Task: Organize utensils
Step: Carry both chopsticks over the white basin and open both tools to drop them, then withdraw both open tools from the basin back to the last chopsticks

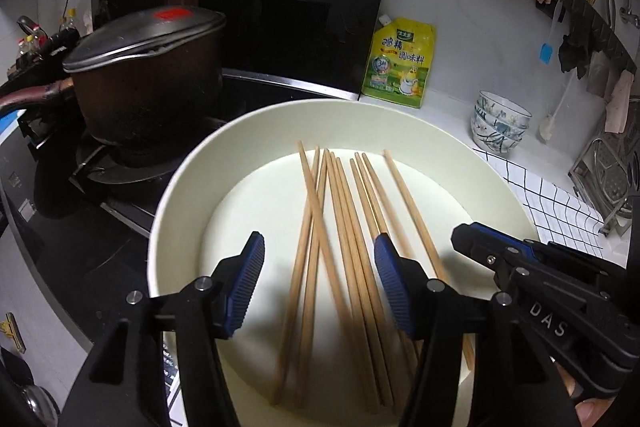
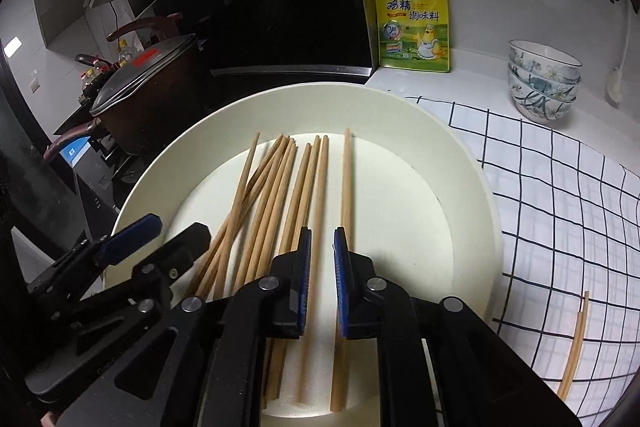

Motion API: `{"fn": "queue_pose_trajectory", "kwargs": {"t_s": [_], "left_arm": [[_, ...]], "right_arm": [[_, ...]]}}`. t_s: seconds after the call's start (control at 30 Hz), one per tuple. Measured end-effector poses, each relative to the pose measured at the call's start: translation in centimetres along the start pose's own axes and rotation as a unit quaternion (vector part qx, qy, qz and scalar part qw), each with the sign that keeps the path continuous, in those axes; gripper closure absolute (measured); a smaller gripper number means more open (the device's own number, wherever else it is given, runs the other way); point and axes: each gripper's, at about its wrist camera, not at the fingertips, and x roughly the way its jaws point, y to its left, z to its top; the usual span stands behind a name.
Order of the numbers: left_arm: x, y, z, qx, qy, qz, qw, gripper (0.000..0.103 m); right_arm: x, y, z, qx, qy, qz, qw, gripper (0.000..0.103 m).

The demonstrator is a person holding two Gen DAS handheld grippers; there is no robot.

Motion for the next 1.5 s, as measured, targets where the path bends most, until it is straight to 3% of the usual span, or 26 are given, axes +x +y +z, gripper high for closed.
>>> {"fn": "queue_pose_trajectory", "kwargs": {"t_s": [0.5, 0.63, 0.87, 1.2, 1.5], "left_arm": [[-2.1, 0.3, -1.2, -0.009, -0.003, 0.004, 0.9999, 0.044], [-2.9, 0.2, -1.6, -0.012, -0.008, 0.002, 0.9999, 0.038], [-3.9, -0.5, -2.3, -0.006, -0.010, 0.001, 0.9999, 0.037], [-5.8, -2.2, -3.9, -0.003, -0.018, -0.009, 0.9998, 0.023], [-7.5, -4.5, -6.1, 0.013, -0.022, -0.023, 0.9994, 0.013]], "right_arm": [[-3.1, -0.1, -1.7, 0.001, -0.021, -0.020, 1.000, 0.090], [-4.3, -0.2, -2.4, 0.001, -0.030, -0.029, 0.999, 0.085], [-6.3, -1.1, -3.6, 0.011, -0.042, -0.044, 0.998, 0.081], [-9.1, -3.1, -6.3, 0.024, -0.058, -0.070, 0.996, 0.076], [-12.6, -5.9, -10.6, 0.041, -0.068, -0.114, 0.990, 0.065]]}}
